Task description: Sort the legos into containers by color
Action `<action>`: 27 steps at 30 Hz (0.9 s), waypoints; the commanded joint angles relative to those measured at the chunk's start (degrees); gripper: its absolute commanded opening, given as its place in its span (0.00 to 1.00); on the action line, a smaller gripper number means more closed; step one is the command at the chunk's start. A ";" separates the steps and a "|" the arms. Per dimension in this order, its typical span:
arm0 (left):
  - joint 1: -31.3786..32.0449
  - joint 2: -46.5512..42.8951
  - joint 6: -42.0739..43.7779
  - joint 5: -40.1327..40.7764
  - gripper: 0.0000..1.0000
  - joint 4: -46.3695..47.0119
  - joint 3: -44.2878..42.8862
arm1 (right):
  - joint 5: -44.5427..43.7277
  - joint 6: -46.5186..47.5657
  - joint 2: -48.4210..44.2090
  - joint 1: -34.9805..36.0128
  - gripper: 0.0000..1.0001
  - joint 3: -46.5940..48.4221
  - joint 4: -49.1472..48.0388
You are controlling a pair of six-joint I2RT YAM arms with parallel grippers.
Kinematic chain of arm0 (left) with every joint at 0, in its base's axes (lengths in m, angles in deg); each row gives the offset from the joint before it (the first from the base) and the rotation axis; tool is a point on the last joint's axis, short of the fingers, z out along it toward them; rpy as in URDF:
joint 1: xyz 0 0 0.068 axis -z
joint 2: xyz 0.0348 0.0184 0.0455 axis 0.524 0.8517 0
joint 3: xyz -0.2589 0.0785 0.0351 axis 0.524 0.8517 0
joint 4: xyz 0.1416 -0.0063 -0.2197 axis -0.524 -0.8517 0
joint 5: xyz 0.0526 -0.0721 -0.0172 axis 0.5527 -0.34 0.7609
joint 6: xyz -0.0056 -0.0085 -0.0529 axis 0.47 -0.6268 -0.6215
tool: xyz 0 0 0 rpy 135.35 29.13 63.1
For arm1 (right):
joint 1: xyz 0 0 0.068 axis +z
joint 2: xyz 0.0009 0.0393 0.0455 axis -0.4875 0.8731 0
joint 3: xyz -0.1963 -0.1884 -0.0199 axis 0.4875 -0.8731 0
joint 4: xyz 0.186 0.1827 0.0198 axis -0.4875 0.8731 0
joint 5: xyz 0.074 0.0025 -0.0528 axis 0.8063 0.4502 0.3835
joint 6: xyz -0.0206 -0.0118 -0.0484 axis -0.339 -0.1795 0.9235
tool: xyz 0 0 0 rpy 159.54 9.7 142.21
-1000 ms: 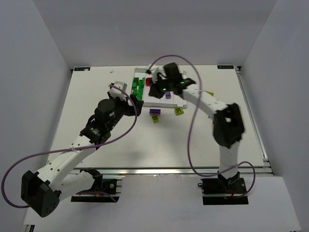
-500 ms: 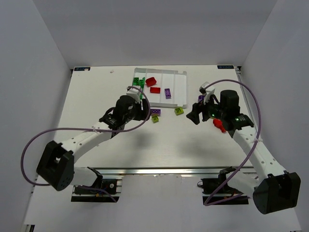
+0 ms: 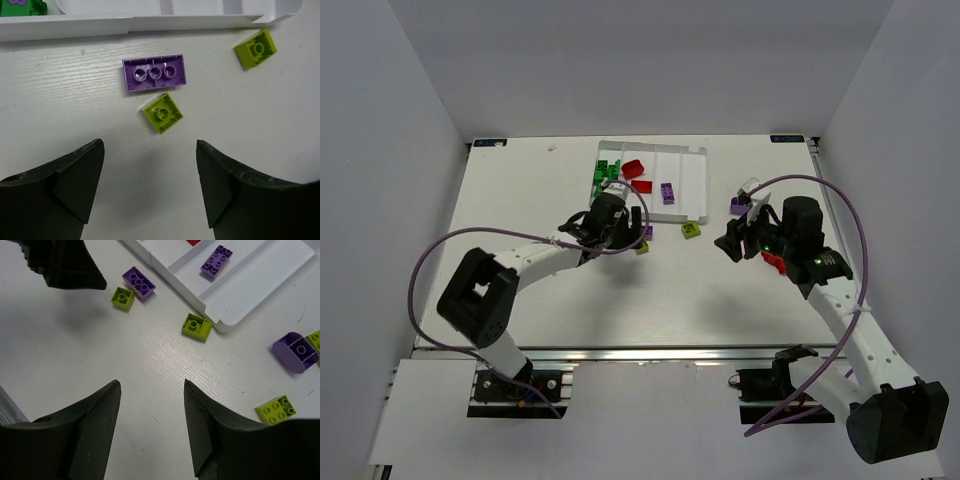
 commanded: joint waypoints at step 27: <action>9.08 25.01 -14.69 25.95 0.84 -23.84 -27.88 | 0.79 -0.38 -7.15 0.20 0.63 -0.91 -3.68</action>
